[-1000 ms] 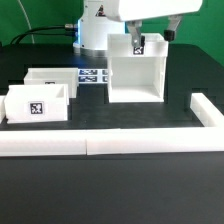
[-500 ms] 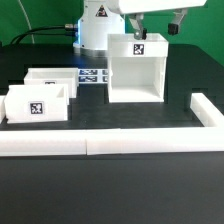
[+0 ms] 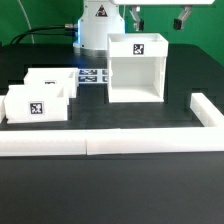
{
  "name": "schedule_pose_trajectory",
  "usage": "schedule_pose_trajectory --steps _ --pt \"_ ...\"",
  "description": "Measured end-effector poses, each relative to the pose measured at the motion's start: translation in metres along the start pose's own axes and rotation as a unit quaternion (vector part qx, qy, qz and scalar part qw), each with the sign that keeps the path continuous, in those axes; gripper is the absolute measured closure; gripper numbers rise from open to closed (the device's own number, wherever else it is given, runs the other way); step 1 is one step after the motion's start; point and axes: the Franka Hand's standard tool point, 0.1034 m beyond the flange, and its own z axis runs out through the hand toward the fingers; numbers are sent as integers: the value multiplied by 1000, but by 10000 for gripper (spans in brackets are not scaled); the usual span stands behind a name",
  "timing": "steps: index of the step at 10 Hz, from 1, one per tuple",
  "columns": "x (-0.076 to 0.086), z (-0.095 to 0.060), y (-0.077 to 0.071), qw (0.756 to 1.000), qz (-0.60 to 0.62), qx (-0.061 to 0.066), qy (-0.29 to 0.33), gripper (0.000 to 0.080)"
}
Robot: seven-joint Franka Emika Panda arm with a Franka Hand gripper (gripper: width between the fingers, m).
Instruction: Assemble drawer
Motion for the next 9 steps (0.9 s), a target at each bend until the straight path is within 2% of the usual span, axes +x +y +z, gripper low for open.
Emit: schedule_pose_trajectory --steps 1,3,4,5,8,9 --pt "-4 4 0 1000 9 6 1 150" --pt "-3 4 -1 1000 9 6 2 150" --pt "-4 7 -3 999 32 21 7 150" --pt "-11 15 -5 997 71 43 10 150" --pt "-29 30 -21 996 78 43 2 150" --pt "-30 31 -24 996 77 43 0 150"
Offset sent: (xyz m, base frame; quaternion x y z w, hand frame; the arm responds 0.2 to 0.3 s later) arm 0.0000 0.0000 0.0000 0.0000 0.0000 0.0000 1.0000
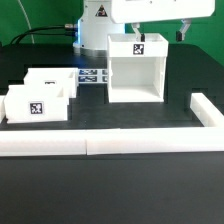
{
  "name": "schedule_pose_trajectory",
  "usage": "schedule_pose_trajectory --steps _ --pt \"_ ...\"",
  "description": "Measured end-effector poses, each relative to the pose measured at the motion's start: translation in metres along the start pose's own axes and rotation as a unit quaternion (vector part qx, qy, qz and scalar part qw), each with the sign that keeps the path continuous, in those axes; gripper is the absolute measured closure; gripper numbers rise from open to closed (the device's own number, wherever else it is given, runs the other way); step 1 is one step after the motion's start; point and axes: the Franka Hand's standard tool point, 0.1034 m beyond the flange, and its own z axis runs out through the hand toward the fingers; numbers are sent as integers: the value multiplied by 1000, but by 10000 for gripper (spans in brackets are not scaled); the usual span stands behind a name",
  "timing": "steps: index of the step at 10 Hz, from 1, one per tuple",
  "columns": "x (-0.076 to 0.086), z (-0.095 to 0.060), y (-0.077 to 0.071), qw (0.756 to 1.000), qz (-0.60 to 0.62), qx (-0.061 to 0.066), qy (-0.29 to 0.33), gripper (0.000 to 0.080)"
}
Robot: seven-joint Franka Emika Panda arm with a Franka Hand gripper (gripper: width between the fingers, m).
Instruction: Assemble drawer
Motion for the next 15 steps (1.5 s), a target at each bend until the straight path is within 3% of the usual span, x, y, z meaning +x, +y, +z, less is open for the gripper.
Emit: schedule_pose_trajectory --steps 3,4,5,7,15 --pt "-1 1 -1 1000 -3 -1 -1 164" --pt "-1 1 -1 1000 -3 -1 -1 362" --pt "-1 1 -1 1000 -3 -1 -1 362" --pt "-1 1 -1 1000 -3 -1 -1 733" --pt "2 1 0 1000 -8 0 -2 763"
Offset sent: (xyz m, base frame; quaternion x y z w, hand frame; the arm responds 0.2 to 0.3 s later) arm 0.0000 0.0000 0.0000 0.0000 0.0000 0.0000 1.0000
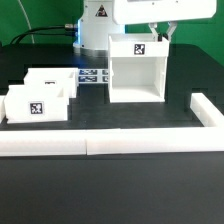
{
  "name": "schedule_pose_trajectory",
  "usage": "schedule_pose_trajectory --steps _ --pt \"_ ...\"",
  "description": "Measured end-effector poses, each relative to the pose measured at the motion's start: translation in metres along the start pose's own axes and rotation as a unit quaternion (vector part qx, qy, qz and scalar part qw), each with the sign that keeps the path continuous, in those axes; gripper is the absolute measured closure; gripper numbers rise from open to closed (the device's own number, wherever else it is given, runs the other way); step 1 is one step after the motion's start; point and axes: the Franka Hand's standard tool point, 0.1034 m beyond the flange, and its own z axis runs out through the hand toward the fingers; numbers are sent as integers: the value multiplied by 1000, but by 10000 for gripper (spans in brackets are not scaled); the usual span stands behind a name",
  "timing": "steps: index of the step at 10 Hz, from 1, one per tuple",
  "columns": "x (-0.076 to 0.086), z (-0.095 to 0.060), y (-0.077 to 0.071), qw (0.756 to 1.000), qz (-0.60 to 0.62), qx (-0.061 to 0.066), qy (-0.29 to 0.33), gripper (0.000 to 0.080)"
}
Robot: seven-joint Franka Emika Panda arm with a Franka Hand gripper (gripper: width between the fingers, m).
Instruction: Assemble drawer
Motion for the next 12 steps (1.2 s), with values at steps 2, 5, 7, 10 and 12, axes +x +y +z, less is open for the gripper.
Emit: schedule_pose_trajectory --steps 2,5,7,10,12 --pt "25 -3 6 1000 4 4 5 762" --pt "70 -6 9 1000 4 11 13 762" --pt "103 -10 14 999 -15 14 30 761" --pt "143 -13 11 998 -20 19 48 760" --pt "166 -15 16 996 -53 20 66 760"
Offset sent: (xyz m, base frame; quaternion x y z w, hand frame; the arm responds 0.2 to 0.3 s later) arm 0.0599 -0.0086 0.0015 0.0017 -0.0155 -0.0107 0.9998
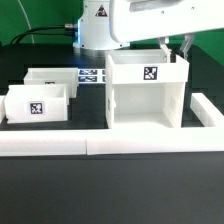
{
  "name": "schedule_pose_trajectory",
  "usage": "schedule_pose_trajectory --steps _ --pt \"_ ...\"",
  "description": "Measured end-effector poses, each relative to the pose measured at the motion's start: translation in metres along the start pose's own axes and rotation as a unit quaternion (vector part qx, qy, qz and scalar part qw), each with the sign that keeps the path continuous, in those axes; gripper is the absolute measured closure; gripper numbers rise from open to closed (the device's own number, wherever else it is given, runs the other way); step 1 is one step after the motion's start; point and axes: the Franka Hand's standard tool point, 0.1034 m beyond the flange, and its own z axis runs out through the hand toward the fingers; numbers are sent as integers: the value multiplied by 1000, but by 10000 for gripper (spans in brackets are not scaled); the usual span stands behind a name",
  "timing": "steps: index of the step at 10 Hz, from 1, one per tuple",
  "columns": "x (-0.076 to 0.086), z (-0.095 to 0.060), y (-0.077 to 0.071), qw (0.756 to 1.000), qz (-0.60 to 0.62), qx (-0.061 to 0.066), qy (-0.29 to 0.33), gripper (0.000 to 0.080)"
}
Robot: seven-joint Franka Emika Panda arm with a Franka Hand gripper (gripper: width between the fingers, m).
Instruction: Assemble drawer
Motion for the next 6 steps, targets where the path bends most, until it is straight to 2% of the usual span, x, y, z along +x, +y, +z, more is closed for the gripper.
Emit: schedule_pose_trajectory --steps 4,6 --pt "3 -1 2 1000 13 1 4 758" --pt "5 -2 1 997 73 1 9 758"
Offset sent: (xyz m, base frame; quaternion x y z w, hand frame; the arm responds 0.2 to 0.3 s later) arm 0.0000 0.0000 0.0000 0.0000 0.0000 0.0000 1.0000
